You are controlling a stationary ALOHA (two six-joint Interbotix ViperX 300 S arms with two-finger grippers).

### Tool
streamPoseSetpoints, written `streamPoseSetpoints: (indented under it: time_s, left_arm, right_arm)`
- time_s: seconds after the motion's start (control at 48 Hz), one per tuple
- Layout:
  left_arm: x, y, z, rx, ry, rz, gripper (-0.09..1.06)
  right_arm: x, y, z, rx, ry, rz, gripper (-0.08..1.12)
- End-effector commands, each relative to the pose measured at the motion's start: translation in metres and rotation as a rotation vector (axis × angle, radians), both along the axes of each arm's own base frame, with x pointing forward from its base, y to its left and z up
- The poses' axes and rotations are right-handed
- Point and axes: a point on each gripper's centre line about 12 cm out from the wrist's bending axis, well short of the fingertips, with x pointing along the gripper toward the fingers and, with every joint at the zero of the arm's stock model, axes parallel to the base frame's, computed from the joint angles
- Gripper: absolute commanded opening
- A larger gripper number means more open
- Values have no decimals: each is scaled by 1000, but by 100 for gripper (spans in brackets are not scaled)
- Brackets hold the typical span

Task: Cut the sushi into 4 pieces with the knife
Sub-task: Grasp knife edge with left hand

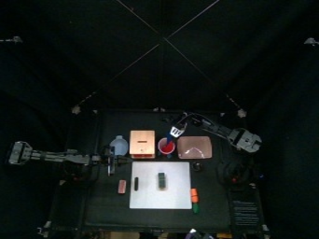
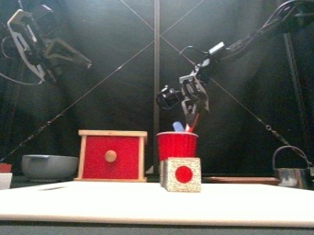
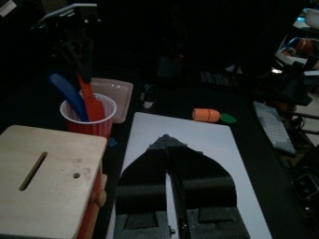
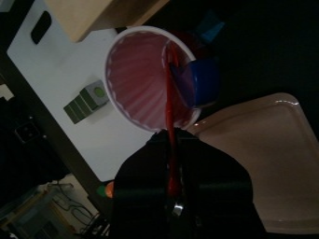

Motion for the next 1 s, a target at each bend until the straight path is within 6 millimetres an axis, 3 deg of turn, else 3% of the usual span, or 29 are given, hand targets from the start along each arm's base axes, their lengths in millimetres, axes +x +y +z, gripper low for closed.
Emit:
streamPoseSetpoints:
  time_s: [0.021, 0.333, 0.625, 0.812, 1.0]
  left_arm:
    - [2, 2, 5, 1, -17, 7, 29]
    - [3, 4, 9, -1, -31, 19, 29]
    - [4, 9, 14, 2, -47, 39, 29]
    - [4, 10, 20, 11, -100, 48, 30]
    - [2, 12, 18, 16, -107, 59, 30]
  right_arm:
    - [-3, 5, 46, -45, -77, 20, 20]
    - [-29, 31, 124, -151, -207, 37, 20]
    - [-52, 77, 168, -344, -383, 67, 20]
    - [-62, 107, 165, -469, -538, 62, 20]
    - [-68, 126, 128, -602, -664, 58, 20]
